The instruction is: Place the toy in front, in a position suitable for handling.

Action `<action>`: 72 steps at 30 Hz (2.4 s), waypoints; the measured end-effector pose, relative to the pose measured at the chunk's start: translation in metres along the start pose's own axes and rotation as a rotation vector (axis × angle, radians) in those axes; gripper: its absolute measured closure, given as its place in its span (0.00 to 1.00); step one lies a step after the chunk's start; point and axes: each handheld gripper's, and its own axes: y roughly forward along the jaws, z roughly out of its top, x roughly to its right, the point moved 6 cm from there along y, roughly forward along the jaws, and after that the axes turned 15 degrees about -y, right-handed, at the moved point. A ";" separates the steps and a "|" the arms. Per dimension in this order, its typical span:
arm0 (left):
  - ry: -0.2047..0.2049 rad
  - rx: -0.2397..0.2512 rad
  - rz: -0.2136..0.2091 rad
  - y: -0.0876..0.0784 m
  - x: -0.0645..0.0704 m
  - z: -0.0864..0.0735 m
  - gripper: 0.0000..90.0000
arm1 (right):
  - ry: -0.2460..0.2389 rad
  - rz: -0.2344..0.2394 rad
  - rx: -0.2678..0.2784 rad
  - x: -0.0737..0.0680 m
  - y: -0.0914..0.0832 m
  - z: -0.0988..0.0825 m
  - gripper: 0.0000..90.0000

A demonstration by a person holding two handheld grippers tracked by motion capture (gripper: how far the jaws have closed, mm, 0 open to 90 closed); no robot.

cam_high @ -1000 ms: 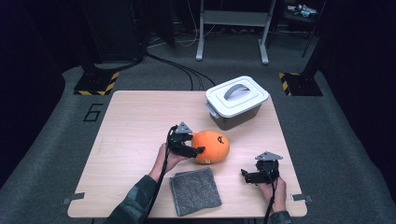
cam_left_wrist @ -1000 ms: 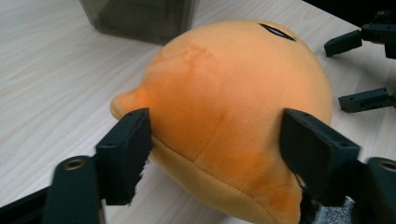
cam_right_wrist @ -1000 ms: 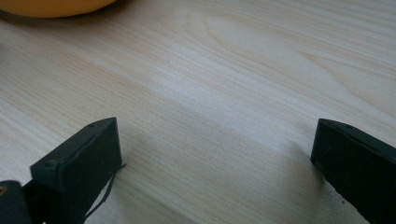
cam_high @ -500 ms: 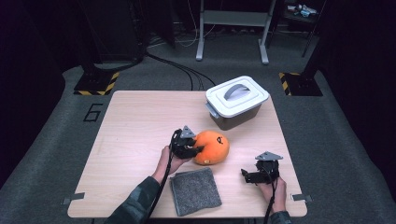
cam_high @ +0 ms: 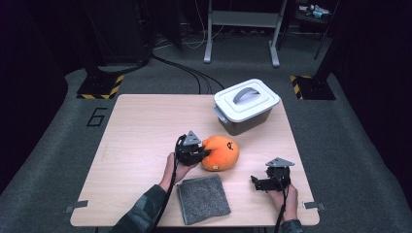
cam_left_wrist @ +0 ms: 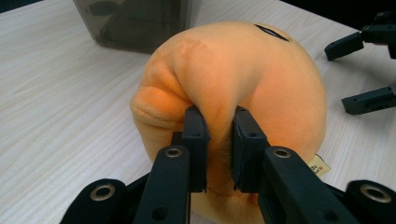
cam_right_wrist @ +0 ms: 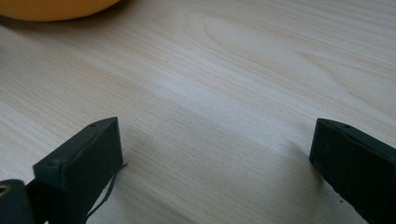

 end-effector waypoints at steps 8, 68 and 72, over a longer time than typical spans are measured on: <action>0.011 0.032 -0.015 -0.006 0.002 0.004 0.88 | 0.000 0.000 0.000 0.000 0.000 0.000 0.02; -0.096 0.134 0.065 -0.100 -0.067 -0.010 0.90 | 0.009 -0.002 -0.003 0.000 0.000 0.000 0.02; -0.114 0.103 0.080 -0.099 -0.080 -0.019 0.89 | 0.008 -0.002 -0.003 0.000 0.000 0.000 0.02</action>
